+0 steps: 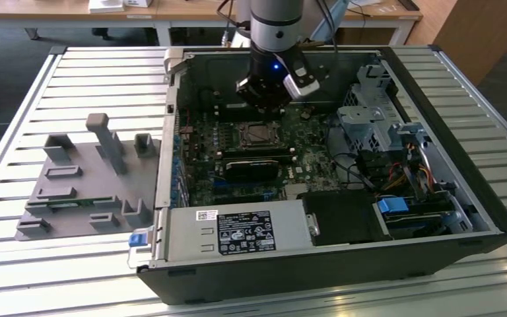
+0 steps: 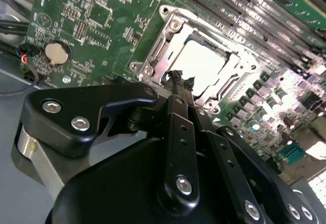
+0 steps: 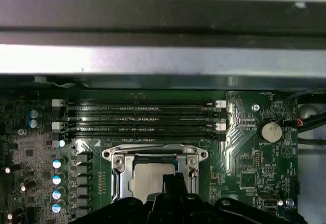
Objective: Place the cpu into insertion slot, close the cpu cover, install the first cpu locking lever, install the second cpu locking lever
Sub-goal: 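Install the second cpu locking lever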
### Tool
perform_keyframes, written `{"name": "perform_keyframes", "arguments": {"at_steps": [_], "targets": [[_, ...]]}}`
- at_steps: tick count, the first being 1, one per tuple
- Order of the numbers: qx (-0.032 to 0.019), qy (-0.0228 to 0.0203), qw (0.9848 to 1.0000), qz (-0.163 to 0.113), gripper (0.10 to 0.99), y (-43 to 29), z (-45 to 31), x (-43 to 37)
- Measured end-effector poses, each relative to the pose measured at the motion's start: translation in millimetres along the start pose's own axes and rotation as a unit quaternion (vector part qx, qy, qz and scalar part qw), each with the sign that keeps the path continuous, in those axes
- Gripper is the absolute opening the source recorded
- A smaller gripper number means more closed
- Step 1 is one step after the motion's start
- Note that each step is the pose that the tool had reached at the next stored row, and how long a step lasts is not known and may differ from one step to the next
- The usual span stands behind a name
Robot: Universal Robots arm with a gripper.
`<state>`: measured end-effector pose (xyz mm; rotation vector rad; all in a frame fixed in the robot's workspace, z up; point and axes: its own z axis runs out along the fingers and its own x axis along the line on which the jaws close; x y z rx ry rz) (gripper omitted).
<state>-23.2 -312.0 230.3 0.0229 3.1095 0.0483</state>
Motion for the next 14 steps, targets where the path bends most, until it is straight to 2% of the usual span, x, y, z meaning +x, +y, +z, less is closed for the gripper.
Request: {"name": "perform_keyframes", "arguments": {"at_steps": [14], "targets": [[0.0,0.0,1.0,0.0,0.106,-28.3,-0.6,-0.4]]}}
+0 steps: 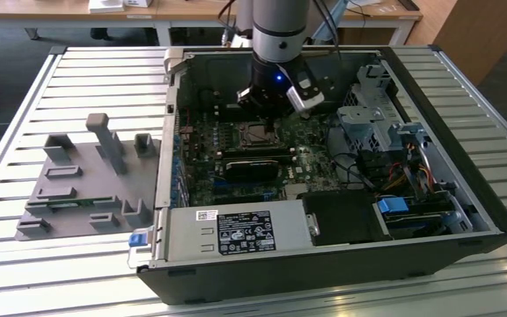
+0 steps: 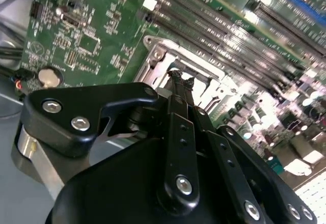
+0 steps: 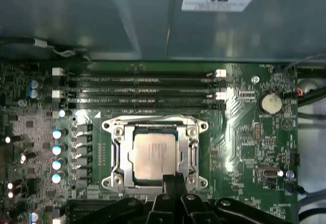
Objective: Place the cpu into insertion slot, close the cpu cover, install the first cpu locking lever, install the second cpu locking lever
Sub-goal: 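Install the second cpu locking lever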
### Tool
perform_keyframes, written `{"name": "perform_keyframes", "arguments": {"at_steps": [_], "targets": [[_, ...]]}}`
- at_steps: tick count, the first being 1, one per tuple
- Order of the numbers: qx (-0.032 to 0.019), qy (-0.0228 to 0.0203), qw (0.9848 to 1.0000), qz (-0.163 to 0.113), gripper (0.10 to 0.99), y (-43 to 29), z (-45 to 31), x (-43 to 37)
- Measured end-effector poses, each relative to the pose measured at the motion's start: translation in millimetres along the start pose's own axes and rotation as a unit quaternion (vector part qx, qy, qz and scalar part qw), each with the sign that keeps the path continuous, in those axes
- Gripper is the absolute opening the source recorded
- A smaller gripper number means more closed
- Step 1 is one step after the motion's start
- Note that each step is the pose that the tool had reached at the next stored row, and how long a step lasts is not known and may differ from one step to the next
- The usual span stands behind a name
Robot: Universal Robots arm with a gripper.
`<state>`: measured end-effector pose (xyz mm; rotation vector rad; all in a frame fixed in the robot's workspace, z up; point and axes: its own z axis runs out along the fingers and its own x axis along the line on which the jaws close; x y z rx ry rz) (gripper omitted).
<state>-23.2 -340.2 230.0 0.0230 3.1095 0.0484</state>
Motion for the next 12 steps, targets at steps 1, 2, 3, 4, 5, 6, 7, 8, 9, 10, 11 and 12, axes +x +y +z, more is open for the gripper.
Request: {"name": "perform_keyframes", "arguments": {"at_steps": [1,2,3,4,5,6,7,8,9,10,11,12], "targets": [[0.0001,0.0001,1.0,0.0,0.106,-1.3,-0.1,0.0],[0.0,0.0,1.0,0.0,0.106,-2.6,-0.1,-0.1],[-0.0003,0.0,1.0,0.0,0.106,-4.0,-0.1,-0.1],[-0.0005,0.0002,1.0,0.0,0.106,-5.3,-0.2,-0.2],[-0.0006,0.0006,1.0,0.0,0.106,-6.5,-0.2,-0.3],[-0.0006,0.0009,1.0,0.0,0.106,-7.6,-0.2,-0.4],[-0.0006,0.001,1.0,0.0,0.106,-8.4,-0.3,-0.4],[-0.0006,0.001,1.0,0.0,0.106,-9.1,-0.3,-0.4],[-0.0005,0.001,1.0,0.0,0.106,-9.9,-0.3,-0.4],[-0.0006,0.001,1.0,0.0,0.106,-10.9,-0.4,-0.4],[-0.0006,0.001,1.0,0.0,0.106,-11.9,-0.4,-0.5],[-0.0006,0.001,1.0,0.0,0.106,-12.7,-0.4,-0.5]]}}
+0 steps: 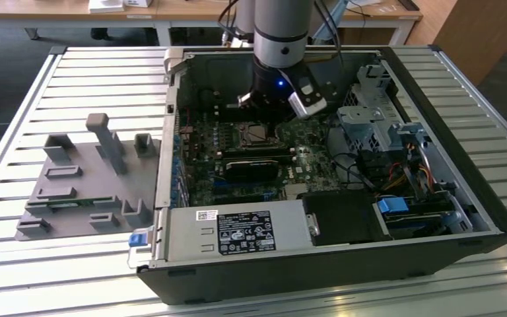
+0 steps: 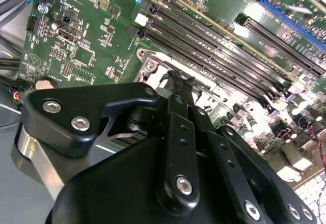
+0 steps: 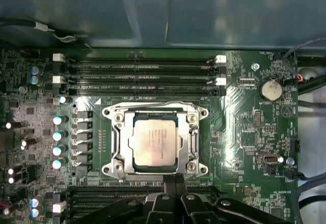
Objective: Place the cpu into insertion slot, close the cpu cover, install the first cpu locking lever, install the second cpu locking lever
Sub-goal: 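Install the second cpu locking lever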
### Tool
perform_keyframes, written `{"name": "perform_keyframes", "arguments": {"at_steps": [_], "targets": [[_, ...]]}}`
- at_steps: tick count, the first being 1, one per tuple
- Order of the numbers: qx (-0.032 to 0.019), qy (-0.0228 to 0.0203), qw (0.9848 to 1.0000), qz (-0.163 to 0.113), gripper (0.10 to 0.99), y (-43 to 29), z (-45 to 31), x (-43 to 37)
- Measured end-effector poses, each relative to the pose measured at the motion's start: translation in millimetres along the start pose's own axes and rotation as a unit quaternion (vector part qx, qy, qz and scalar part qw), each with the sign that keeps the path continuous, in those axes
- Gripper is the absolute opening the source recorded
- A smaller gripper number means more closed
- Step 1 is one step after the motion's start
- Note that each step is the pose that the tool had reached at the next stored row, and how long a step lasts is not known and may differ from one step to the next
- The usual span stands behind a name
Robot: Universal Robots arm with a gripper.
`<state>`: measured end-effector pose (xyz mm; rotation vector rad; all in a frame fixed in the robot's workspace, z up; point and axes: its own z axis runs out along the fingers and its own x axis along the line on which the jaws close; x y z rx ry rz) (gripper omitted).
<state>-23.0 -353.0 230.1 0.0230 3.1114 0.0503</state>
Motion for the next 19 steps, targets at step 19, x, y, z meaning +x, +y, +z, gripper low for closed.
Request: {"name": "perform_keyframes", "arguments": {"at_steps": [19], "targets": [[-0.01,0.0002,0.9999,0.0,0.106,-9.7,0.6,5.7]]}}
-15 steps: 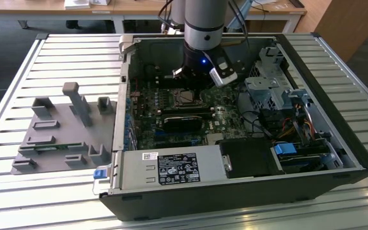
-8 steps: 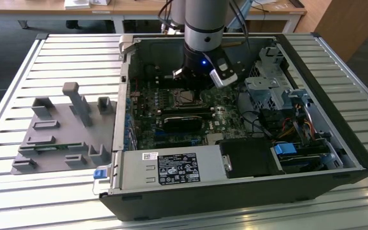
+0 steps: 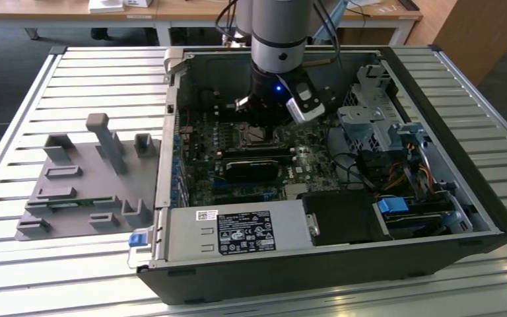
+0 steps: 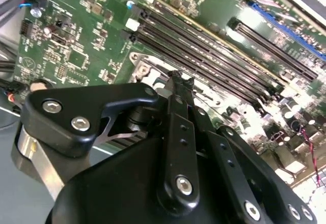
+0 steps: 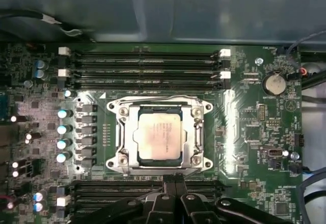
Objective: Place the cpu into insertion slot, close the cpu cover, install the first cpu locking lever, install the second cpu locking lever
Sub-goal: 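Install the second cpu locking lever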
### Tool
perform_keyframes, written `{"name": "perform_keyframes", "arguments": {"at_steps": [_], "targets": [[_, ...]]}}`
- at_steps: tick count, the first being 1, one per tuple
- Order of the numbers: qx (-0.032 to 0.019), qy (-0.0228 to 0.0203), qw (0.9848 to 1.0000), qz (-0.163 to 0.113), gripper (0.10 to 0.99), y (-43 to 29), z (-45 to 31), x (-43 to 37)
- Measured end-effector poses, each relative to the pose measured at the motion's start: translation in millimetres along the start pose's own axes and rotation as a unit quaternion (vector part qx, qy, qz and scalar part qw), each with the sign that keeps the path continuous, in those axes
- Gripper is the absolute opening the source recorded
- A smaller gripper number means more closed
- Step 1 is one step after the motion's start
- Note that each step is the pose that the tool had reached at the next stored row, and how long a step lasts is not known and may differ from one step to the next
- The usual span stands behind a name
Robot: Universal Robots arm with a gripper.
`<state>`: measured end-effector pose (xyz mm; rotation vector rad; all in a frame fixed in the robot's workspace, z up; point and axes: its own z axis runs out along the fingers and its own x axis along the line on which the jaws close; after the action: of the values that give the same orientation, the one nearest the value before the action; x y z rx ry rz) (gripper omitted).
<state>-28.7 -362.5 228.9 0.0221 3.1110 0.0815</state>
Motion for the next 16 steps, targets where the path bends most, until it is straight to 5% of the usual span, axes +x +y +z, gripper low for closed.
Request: {"name": "perform_keyframes", "arguments": {"at_steps": [9,16], "targets": [[-0.0005,0.0,1.0,-0.001,0.106,-1.8,0.1,20.3],[-0.0201,0.0002,0.9998,0.0,0.106,-11.2,-0.4,21.3]]}}
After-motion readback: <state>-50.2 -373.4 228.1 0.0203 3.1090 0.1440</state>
